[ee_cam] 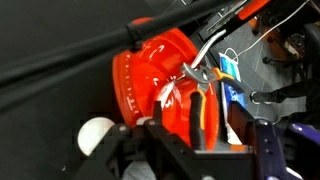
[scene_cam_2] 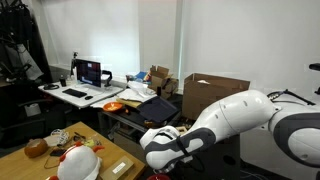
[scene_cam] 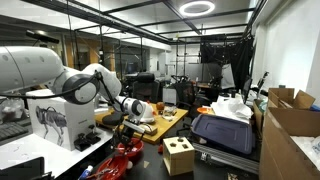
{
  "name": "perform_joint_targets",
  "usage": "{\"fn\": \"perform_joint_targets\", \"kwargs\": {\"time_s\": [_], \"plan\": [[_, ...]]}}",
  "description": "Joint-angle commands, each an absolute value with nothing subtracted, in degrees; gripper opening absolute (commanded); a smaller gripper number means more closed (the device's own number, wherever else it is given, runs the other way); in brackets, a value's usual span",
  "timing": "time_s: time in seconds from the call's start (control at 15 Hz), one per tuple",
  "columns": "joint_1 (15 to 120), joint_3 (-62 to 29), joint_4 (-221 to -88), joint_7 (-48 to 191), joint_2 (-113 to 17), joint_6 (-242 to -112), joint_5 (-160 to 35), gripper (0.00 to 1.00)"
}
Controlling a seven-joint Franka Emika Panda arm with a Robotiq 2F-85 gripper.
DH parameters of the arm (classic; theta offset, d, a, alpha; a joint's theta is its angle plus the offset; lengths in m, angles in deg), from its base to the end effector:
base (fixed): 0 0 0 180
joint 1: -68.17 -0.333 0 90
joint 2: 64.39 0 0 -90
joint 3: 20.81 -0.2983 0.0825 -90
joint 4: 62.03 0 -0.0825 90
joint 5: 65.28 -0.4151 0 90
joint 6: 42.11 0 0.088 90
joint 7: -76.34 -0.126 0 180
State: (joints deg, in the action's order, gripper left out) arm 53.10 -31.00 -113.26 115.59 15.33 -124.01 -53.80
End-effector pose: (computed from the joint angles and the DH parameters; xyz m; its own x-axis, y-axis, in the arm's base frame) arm 0.6019 0.2245 -0.0488 0.2042 0.8011 -0.5627 0.6997 -0.5214 -0.4884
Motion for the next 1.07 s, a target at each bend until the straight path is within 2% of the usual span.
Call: {"fn": "perform_joint_targets", "kwargs": {"time_s": [0.0, 0.4, 1.0], "plan": [[52.7, -31.0, -108.5, 115.4, 17.4, -120.0, -54.8, 1.0], [54.2, -31.1, -106.6, 114.5, 17.5, -119.9, -55.3, 1.0], [59.3, -31.4, -107.2, 107.4, 14.7, -133.4, -58.0, 1.0]]}}
